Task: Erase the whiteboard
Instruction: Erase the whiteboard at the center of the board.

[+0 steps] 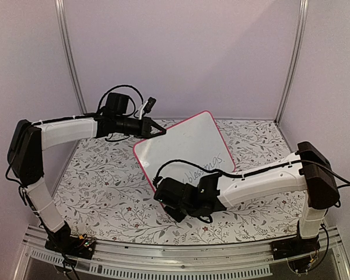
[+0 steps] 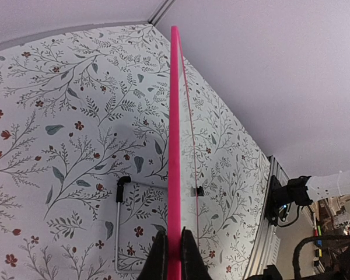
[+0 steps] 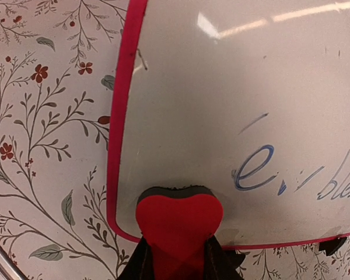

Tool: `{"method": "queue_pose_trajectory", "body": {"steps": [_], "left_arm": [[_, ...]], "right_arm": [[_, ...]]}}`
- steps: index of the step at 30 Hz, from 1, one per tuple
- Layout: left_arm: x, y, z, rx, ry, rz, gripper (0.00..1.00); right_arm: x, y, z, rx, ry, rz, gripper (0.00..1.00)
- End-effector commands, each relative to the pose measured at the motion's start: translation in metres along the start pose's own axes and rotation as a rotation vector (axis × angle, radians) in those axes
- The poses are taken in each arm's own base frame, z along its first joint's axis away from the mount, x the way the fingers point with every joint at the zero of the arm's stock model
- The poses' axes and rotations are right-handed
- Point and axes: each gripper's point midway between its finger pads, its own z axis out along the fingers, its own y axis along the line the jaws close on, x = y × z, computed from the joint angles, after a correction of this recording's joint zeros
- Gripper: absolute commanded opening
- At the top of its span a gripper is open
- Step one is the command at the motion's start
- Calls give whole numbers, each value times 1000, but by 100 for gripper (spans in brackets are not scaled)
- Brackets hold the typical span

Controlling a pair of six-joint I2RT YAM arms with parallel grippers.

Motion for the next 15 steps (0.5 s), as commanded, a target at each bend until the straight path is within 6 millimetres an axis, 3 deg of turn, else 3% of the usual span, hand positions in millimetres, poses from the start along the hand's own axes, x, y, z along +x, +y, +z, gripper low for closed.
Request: {"method": "queue_pose_trajectory", "body": {"steps": [1, 7, 15], "left_arm": [[5, -1, 4, -31, 7, 27, 0], [4, -1, 4, -30, 6, 28, 0], [5, -1, 4, -32, 7, 26, 0]], "right_arm": [[44, 0, 16, 14, 132, -44, 0], [36, -4, 10, 26, 108, -34, 0], [-30, -28, -26, 73, -77, 44, 0]]}}
